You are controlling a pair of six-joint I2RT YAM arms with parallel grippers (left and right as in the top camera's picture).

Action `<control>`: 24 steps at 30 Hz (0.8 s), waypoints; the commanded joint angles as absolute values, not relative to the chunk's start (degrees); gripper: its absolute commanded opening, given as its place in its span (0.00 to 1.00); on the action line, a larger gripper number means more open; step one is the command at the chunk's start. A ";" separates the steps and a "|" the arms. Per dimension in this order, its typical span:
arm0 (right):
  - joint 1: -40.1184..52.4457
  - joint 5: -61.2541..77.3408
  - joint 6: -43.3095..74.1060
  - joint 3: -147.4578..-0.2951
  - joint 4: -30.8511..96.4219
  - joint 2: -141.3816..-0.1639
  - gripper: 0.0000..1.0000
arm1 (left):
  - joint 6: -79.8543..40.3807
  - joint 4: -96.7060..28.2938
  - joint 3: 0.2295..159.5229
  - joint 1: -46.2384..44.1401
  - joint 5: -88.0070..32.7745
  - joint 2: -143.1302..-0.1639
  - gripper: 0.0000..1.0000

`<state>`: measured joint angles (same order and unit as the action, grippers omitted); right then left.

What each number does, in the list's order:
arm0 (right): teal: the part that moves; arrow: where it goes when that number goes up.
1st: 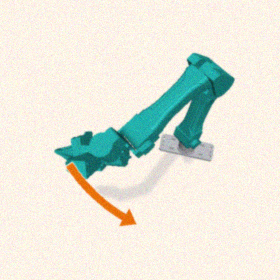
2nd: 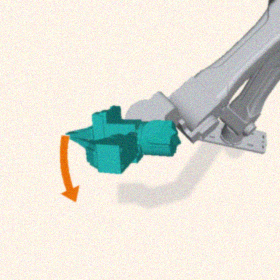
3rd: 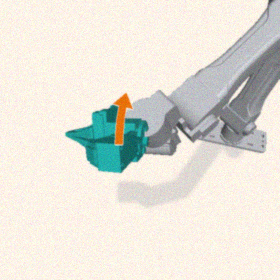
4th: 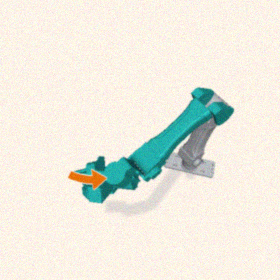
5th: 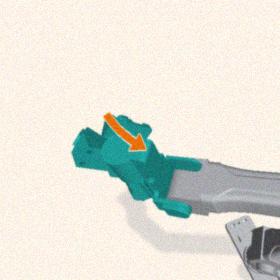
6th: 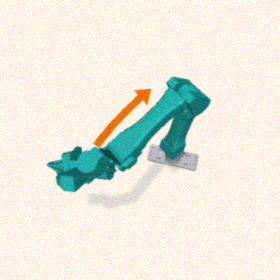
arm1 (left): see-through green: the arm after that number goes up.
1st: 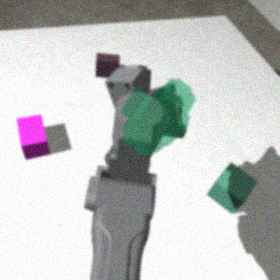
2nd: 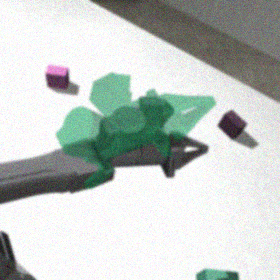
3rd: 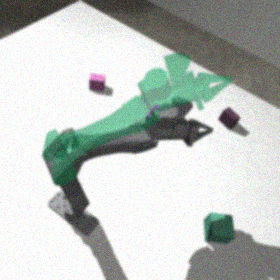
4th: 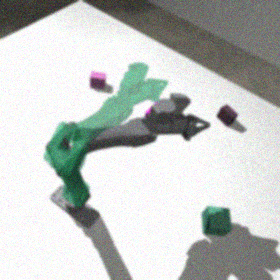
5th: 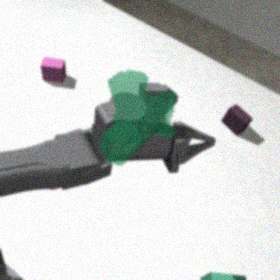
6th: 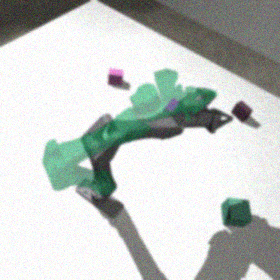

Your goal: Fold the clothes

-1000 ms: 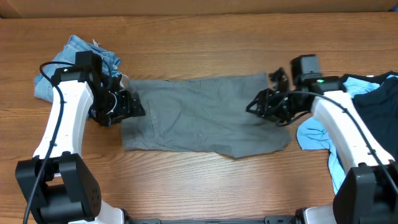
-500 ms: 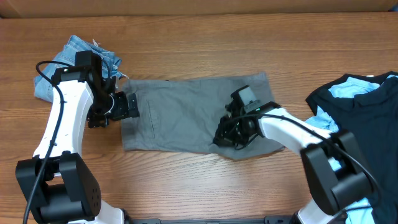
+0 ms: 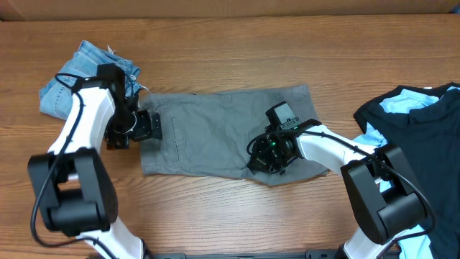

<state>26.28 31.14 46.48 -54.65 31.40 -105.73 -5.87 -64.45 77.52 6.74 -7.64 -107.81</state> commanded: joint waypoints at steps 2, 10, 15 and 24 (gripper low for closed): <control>26.39 27.53 47.35 -54.28 31.86 -106.65 0.08 | -6.39 -62.92 76.99 6.42 -7.31 -112.62 1.00; 26.39 27.46 47.16 -54.28 31.94 -106.65 0.08 | 2.04 -59.51 76.97 6.31 -15.84 -116.55 0.85; 26.39 27.46 47.11 -54.28 31.97 -106.65 0.08 | 7.55 -58.54 76.97 5.93 -20.01 -119.28 0.69; 26.39 28.16 46.68 -54.30 31.97 -106.63 0.06 | 7.73 -60.10 77.25 6.04 -19.99 -122.61 0.04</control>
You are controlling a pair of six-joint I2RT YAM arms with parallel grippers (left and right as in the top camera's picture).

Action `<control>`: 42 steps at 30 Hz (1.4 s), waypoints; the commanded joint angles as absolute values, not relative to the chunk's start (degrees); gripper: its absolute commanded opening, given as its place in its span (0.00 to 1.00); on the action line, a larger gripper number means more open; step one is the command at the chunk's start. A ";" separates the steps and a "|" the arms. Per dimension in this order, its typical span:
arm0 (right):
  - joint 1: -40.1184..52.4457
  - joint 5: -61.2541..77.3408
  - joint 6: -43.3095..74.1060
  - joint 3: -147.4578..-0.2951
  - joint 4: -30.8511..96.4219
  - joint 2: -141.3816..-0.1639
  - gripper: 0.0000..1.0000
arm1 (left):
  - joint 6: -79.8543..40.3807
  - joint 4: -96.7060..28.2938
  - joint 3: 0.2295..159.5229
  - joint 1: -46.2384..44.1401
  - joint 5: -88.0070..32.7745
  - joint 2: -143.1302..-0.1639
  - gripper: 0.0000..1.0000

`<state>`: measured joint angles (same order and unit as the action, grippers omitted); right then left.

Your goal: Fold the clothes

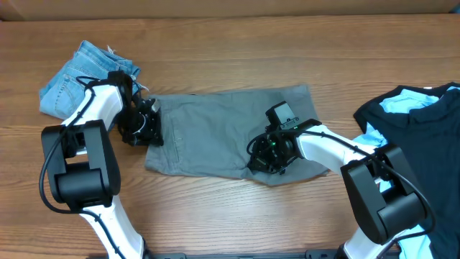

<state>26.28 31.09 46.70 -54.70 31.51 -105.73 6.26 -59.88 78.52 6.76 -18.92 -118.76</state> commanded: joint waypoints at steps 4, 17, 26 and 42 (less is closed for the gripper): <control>25.98 28.32 46.48 -55.29 34.13 -106.32 0.04 | 7.75 -65.32 80.44 7.55 -18.63 -120.60 0.04; 25.32 24.27 43.00 -62.39 44.34 -90.37 0.04 | 5.96 -92.64 108.01 9.54 -9.72 -108.42 0.04; 18.92 9.85 41.39 -65.06 53.74 -81.67 0.04 | -0.16 -92.55 112.14 -0.91 -13.67 -103.37 0.04; 3.51 10.33 33.52 -64.99 59.02 -81.60 0.04 | -15.03 -79.33 105.84 -29.71 -12.01 -117.82 0.34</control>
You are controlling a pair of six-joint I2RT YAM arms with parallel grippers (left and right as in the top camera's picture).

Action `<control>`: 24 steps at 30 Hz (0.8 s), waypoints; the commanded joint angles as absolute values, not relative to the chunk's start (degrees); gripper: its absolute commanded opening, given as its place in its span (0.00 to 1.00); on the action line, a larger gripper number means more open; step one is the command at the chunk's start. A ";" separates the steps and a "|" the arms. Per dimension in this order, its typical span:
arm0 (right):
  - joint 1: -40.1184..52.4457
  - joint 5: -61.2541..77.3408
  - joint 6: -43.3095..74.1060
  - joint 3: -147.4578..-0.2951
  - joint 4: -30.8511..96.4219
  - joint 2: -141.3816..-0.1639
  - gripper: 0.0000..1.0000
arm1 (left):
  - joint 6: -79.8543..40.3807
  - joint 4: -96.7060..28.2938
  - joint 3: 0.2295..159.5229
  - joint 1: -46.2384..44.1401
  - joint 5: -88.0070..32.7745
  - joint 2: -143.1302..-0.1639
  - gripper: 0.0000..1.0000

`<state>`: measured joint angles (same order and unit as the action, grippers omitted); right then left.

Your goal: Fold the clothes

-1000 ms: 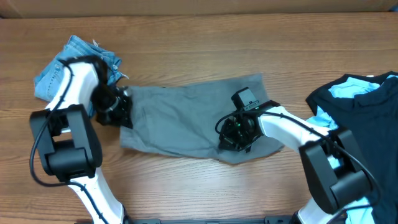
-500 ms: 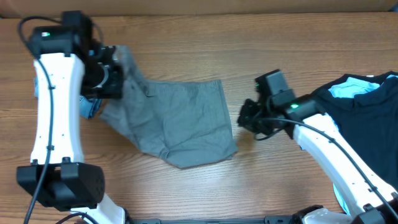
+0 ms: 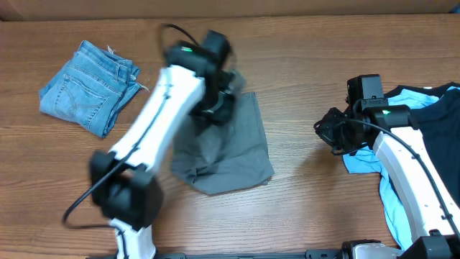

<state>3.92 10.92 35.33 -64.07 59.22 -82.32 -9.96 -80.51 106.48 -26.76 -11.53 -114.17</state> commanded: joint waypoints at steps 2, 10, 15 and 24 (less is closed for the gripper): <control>3.51 10.33 32.86 -64.99 58.92 -81.60 0.04 | -15.57 -78.08 105.86 -31.64 -11.88 -119.87 0.84; 3.57 14.44 24.71 -64.99 58.35 -81.60 0.14 | -15.16 -85.43 113.91 -29.41 -10.55 -119.72 1.00; 4.58 28.10 13.93 -64.88 55.33 -81.60 0.24 | -11.77 -91.74 121.36 -24.32 -4.56 -119.00 1.00; 16.80 30.09 18.20 -63.31 47.35 -85.65 0.35 | -8.75 -91.59 111.66 -15.03 -4.12 -119.59 0.41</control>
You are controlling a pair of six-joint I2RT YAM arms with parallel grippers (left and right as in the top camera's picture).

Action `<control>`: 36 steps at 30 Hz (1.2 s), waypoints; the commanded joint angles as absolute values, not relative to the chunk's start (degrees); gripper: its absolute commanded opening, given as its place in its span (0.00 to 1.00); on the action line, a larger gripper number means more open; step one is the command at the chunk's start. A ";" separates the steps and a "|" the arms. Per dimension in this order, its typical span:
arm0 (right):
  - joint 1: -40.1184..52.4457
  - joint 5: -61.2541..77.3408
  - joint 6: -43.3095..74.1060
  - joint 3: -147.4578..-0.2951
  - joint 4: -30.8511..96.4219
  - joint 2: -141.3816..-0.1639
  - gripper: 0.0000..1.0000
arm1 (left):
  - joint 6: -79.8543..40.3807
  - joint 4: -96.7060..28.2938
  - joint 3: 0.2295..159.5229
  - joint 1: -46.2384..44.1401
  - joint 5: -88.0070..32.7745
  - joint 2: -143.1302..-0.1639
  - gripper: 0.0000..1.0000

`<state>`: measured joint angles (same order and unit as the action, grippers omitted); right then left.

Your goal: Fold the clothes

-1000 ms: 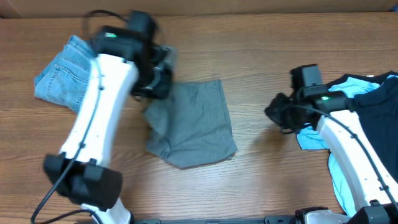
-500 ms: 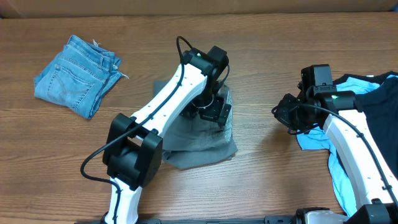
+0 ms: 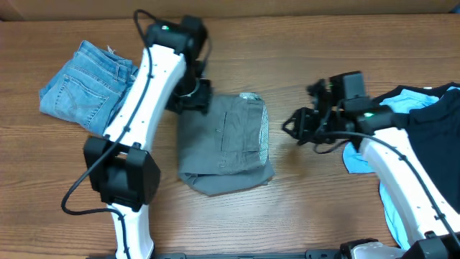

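The grey shorts (image 3: 224,144) lie folded in half at the table's middle, the waistband along their right edge and a pocket seam facing up. My left gripper (image 3: 192,96) hovers at the shorts' upper left corner with no cloth showing in it; it looks open. My right gripper (image 3: 296,124) hangs over bare wood to the right of the shorts, fingers spread and empty. Folded blue jeans (image 3: 86,85) rest at the far left. A dark T-shirt over a light blue garment (image 3: 424,122) lies at the right edge.
The wooden table (image 3: 302,208) shows bare wood in front of and behind the shorts. The right arm's white link (image 3: 402,180) crosses the pile of clothes at the right. A cable loops off the left arm's base (image 3: 79,201).
The left gripper was above the shorts with the cloth lifted and draped; now the shorts lie flat in half and the gripper is at their upper left corner. The right gripper has shifted left toward them.
The shorts lay spread out, left gripper at their left end and right gripper pressing on their right part. Then the left gripper closed in on the left edge. Later it held that end up over the middle, the right arm withdrawn. Now the shorts lie folded.
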<state>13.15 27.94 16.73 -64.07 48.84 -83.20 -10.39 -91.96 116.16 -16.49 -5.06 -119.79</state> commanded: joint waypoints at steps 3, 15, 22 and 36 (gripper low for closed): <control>22.11 29.23 19.22 -62.94 43.88 -90.21 0.25 | -8.19 -88.12 104.60 -13.17 -6.94 -119.59 0.23; 26.50 22.31 35.66 -62.94 46.57 -109.27 0.04 | -4.97 -71.31 81.03 -12.01 -12.93 -119.59 0.27; 25.74 22.31 36.07 -62.96 47.33 -109.43 0.04 | -5.54 -73.32 84.03 -7.90 -16.03 -117.84 0.52; 25.76 22.06 36.05 -62.96 46.81 -109.43 0.04 | -1.21 -66.89 77.10 -1.41 -25.63 -115.72 1.00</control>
<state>26.28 25.32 35.62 -63.33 46.87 -108.49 -4.08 -68.27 81.17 -0.56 -19.44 -117.03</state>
